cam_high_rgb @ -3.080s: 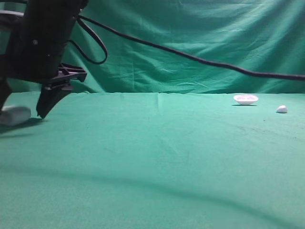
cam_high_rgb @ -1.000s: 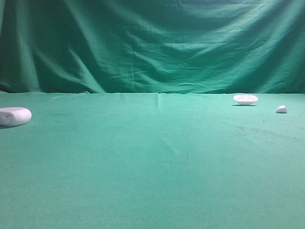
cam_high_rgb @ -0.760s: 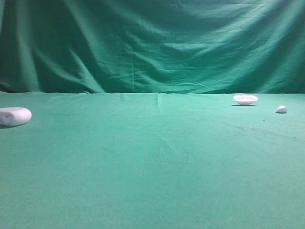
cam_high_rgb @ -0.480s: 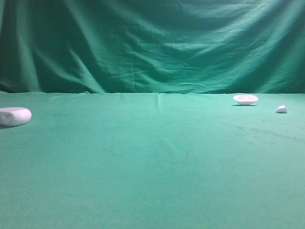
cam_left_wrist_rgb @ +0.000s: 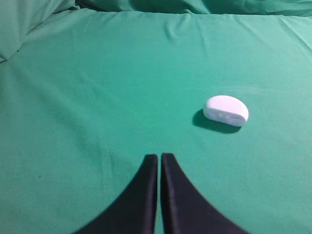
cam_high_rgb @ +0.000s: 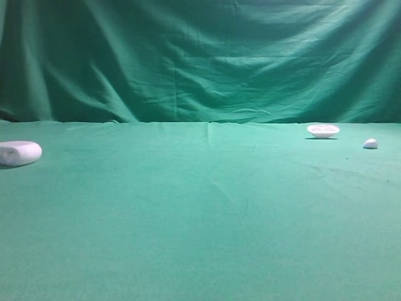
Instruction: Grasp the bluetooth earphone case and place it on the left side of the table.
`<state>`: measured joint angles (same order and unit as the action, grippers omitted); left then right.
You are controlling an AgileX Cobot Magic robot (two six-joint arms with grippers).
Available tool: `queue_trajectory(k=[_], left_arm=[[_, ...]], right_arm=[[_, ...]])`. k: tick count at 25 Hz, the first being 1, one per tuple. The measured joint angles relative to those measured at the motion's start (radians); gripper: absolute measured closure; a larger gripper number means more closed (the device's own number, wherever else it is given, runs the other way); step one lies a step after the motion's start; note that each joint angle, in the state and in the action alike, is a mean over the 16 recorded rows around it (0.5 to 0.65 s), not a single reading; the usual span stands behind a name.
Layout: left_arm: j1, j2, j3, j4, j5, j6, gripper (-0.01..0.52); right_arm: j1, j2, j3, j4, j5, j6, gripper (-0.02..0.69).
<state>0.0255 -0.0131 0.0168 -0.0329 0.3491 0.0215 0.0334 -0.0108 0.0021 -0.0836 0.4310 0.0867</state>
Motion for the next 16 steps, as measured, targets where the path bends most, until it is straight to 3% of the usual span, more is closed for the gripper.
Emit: queue_trajectory(k=[16], left_arm=[[0.0, 0.0, 0.0, 0.0, 0.0, 0.0, 0.514]], right_arm=[[0.0, -0.001, 0.017, -0.002, -0.019, -0.006, 0.665]])
